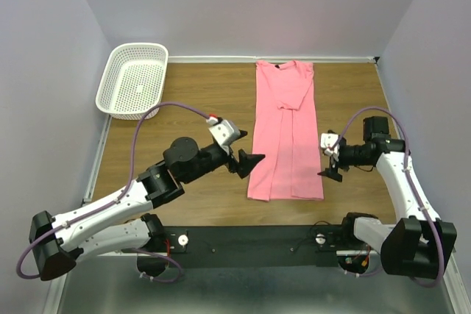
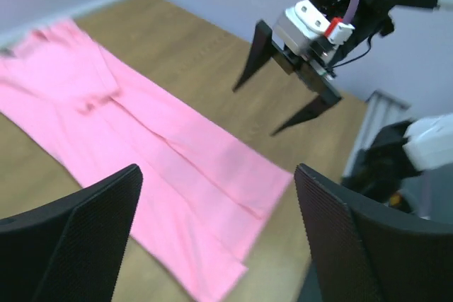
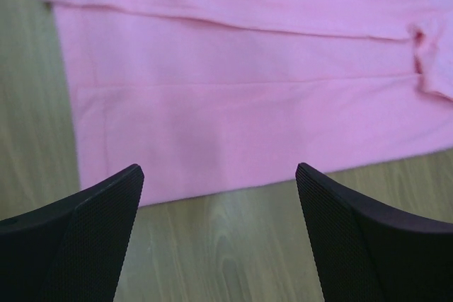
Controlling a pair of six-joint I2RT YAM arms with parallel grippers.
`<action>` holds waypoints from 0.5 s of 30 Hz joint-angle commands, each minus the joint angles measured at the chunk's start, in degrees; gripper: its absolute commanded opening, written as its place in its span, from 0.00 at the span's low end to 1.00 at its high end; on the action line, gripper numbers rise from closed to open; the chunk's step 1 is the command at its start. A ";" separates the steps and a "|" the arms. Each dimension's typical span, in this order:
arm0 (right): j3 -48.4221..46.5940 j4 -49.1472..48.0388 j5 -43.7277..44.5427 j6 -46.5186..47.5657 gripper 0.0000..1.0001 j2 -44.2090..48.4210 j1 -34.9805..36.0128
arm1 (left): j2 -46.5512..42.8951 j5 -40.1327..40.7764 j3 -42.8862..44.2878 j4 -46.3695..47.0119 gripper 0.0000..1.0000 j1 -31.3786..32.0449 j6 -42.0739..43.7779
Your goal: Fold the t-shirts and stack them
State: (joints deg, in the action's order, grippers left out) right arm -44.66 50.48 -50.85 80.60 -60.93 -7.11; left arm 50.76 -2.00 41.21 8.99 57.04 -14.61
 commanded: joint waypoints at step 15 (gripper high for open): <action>16.19 -4.51 15.17 1.58 0.82 3.10 22.67 | 22.26 5.25 -9.75 -0.38 0.76 18.20 47.65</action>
State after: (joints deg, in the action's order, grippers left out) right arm -29.82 51.64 -39.20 85.34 -55.75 14.72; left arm 69.93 0.05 30.09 4.80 74.61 27.68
